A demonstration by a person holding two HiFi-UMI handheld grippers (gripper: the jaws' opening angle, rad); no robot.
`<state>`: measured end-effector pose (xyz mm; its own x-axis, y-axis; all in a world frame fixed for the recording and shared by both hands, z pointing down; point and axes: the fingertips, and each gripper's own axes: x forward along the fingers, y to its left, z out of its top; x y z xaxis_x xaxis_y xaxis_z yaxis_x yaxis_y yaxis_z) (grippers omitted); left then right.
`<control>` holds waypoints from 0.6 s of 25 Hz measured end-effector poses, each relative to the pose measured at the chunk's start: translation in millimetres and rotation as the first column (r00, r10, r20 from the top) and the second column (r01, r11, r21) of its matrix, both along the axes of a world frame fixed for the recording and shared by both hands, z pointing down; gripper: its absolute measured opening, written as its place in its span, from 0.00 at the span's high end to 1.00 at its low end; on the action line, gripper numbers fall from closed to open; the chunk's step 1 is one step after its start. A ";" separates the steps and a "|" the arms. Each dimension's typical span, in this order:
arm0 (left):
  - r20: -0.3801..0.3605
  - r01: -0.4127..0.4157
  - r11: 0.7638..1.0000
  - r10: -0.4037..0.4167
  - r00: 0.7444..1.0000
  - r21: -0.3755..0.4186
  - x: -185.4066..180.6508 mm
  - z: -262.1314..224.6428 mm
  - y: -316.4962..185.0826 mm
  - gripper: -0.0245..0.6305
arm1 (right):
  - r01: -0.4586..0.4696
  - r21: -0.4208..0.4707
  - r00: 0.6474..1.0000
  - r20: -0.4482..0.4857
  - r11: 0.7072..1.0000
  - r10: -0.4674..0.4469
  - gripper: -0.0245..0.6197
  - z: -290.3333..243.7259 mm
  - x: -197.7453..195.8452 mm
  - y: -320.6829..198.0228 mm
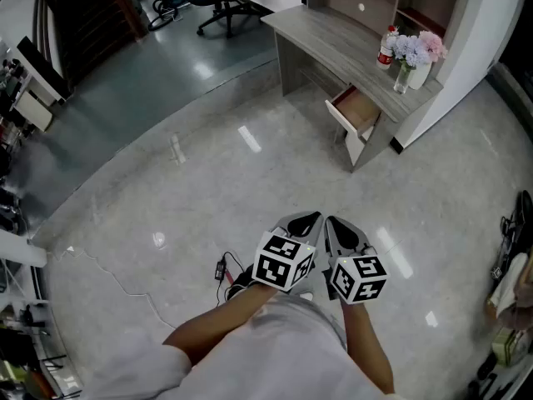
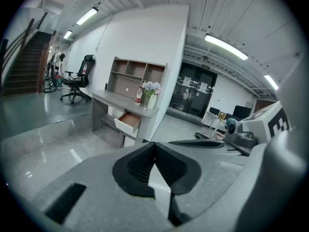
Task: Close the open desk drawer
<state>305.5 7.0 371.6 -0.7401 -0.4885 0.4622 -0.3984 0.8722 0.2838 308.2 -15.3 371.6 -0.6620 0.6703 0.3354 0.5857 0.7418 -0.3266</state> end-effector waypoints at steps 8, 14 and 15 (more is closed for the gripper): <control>-0.011 0.020 1.000 -0.020 1.000 0.004 -2.1 3.2 -0.2 0.96 | 0.014 -0.002 1.000 0.002 1.000 -0.014 0.96 1.7 -5.2 -2.2; -0.023 0.034 0.999 -0.034 0.999 0.019 -17.6 11.4 23.6 0.96 | 0.021 0.043 1.000 -0.006 0.999 -0.020 0.96 8.2 -20.3 15.5; -0.023 0.034 0.999 -0.033 0.999 0.021 -21.7 13.2 29.4 0.96 | 0.018 0.050 1.000 -0.008 0.999 -0.018 0.96 9.5 -24.5 19.9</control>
<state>283.7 36.4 384.8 -0.7454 -0.4738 0.4690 -0.3625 0.8784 0.3114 283.8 4.6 381.1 -0.6473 0.6646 0.3732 0.5971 0.7465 -0.2938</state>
